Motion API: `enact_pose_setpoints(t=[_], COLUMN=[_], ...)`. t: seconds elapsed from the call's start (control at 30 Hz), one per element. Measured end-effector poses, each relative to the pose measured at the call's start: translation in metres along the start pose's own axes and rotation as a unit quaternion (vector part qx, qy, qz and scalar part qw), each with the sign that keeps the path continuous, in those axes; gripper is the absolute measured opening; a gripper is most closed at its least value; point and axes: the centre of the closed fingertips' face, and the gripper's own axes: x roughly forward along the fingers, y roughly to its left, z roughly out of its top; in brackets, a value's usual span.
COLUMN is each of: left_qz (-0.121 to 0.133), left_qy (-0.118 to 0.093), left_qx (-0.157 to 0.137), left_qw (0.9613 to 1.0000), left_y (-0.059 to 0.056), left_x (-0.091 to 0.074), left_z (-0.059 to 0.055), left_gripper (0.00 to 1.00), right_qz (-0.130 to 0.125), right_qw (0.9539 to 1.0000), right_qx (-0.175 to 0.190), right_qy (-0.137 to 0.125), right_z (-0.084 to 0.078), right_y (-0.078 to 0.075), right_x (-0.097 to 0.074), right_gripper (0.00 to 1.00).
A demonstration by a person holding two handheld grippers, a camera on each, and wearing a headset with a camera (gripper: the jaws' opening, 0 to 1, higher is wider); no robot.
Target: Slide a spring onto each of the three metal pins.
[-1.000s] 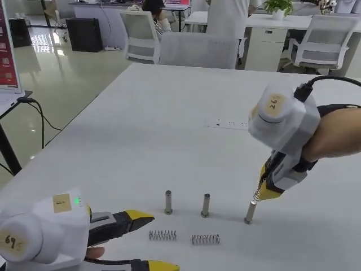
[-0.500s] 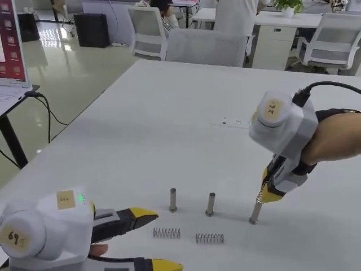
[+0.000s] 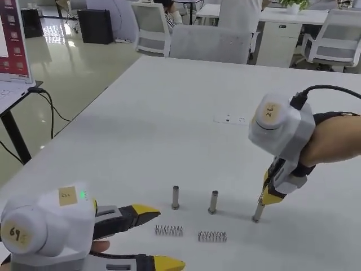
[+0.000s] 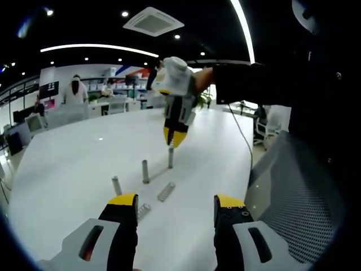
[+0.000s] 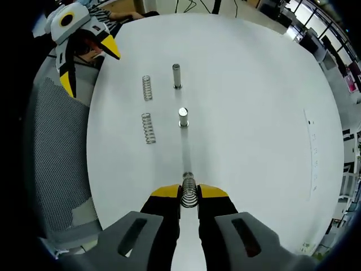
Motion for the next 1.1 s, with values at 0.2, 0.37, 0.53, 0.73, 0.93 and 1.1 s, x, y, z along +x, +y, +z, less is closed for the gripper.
enact_pose_setpoints(t=[0.2, 0.37, 0.53, 0.73, 0.93, 1.1], left_qz=[0.000, 0.000, 0.000, 0.001, 0.001, 0.002], left_qy=[0.000, 0.001, 0.001, 0.002, 0.002, 0.002], left_qx=[0.000, 0.000, 0.000, -0.001, -0.001, -0.001], left_qw=[1.0000, 1.0000, 1.0000, 1.0000, 1.0000, 1.0000], left_y=[0.000, 0.000, -0.001, 0.000, 0.000, 0.001], left_x=[0.000, 0.001, 0.001, 0.002, 0.001, 0.001], left_z=[0.000, -0.001, -0.001, -0.001, -0.001, 0.000], left_gripper=[0.48, 0.48, 0.48, 0.48, 0.48, 0.48], right_qz=[0.001, 0.005, 0.008, 0.004, 0.003, 0.003], right_qw=[0.9999, 0.9999, 0.9998, 0.9997, 0.9996, 0.9997], right_qx=[0.002, 0.009, 0.014, 0.011, 0.010, 0.010], right_qy=[0.011, 0.011, 0.014, 0.023, 0.025, 0.023], right_z=[-0.005, -0.007, -0.009, -0.011, -0.013, -0.012], right_y=[-0.001, -0.003, -0.003, -0.003, -0.003, -0.003], right_x=[0.013, 0.021, 0.030, 0.038, 0.041, 0.042], right_gripper=[0.08, 0.08, 0.08, 0.08, 0.08, 0.08])
